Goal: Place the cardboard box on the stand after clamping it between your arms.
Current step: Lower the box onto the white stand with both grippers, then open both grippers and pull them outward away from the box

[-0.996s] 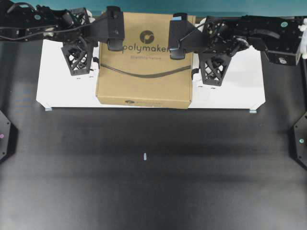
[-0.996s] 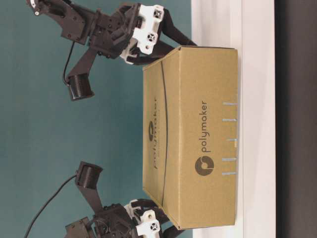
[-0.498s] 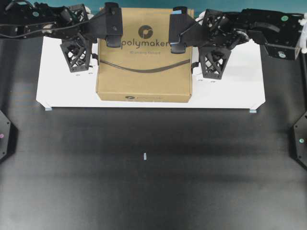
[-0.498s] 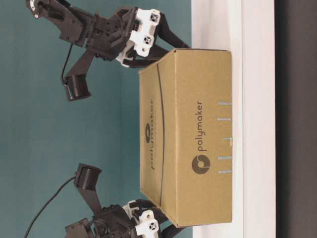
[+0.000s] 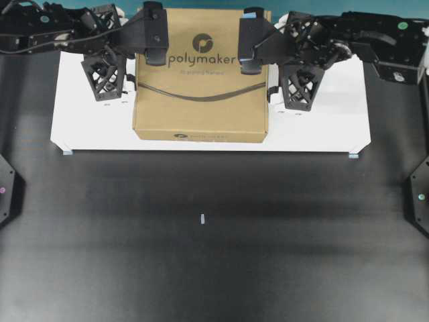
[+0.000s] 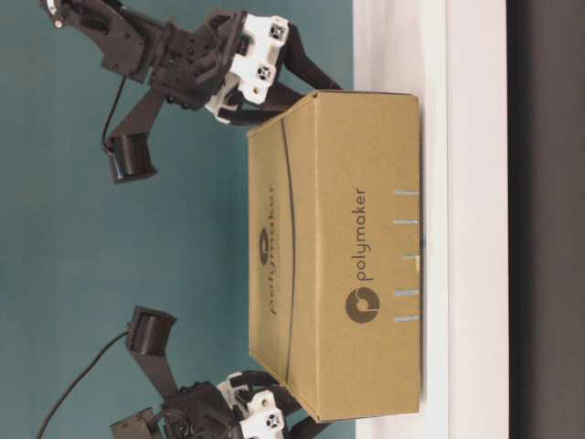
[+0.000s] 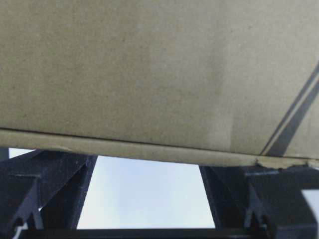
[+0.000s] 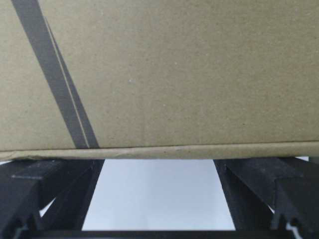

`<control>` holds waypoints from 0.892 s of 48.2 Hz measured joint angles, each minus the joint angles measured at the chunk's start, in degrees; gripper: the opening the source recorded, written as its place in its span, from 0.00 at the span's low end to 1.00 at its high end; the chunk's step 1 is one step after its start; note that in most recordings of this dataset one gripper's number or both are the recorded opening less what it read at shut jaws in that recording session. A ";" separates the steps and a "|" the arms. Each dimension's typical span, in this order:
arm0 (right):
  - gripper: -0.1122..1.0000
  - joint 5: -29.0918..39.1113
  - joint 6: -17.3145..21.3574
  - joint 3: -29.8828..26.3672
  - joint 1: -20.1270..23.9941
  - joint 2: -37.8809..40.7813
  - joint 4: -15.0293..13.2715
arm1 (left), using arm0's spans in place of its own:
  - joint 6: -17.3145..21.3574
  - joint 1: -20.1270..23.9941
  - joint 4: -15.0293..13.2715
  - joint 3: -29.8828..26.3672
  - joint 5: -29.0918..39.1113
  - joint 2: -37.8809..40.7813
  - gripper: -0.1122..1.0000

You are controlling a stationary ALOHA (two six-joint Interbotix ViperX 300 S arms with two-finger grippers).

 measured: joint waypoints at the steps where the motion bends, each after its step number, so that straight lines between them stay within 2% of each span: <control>1: 0.81 -0.09 0.00 0.09 0.09 -0.09 0.00 | 0.00 0.00 0.00 0.00 0.09 -0.18 0.75; 19: 0.81 -1.23 0.00 1.58 0.00 -1.76 0.44 | 0.35 -0.09 -0.09 1.49 0.44 -1.23 0.75; 31: 0.81 -1.93 0.09 3.08 -0.79 -3.08 0.70 | 0.44 1.41 -0.26 2.29 0.44 -2.72 0.75; 43: 0.81 -1.85 0.09 3.16 -1.67 -3.52 0.70 | 2.99 1.93 -0.26 2.29 0.62 -3.08 0.75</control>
